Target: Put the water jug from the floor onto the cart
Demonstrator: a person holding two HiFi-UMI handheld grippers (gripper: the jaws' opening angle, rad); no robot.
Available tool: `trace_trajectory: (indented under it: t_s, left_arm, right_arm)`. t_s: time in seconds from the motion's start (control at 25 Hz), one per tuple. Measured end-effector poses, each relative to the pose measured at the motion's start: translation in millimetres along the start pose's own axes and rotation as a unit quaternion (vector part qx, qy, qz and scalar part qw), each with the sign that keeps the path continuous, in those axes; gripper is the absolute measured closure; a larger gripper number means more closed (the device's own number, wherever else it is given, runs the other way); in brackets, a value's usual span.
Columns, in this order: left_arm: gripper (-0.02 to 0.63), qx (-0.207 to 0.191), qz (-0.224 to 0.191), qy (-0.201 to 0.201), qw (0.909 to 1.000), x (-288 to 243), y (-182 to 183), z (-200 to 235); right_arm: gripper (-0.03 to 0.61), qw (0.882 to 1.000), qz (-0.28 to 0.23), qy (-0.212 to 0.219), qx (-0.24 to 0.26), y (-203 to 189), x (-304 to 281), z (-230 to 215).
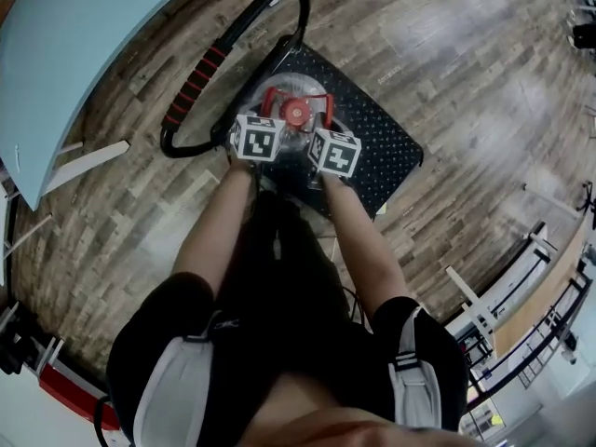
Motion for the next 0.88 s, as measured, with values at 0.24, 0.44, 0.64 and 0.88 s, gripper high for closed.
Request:
trace_trajectory:
  t_s: [0.24, 0.44, 0.64, 0.88]
  left_arm:
    - [0.601, 0.024, -0.006, 0.015, 0.9996, -11, -10, 15]
    - [0.508, 0.027, 0.009, 0.037, 0.9989, -10, -18, 26]
    - [0.373, 0.052, 0.030, 0.036, 0.9975, -8, -20, 33]
    - [0.487, 0.068, -0.009, 0.066, 0.9955, 30, -19, 26]
  right_arm:
    - [0.563, 1.000, 0.000, -0.004, 0.010, -5, -16, -5]
    - [0.541, 1.000, 0.014, -0.008, 0.013, -6, -15, -5]
    - [0.466, 1.000, 0.020, -0.009, 0.009, -5, -4, -10]
    - [0.448, 0.999, -0.032, -0.021, 0.016, -5, 38, 3]
Point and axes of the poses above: the fingertips, and each gripper's own axes: x backward along the fingers, z to its left, y out of its top, the point moved 8 cm from there along x, backward along the fingers, and after that the axes turned 14 degrees about z, right-handed, at the moved point
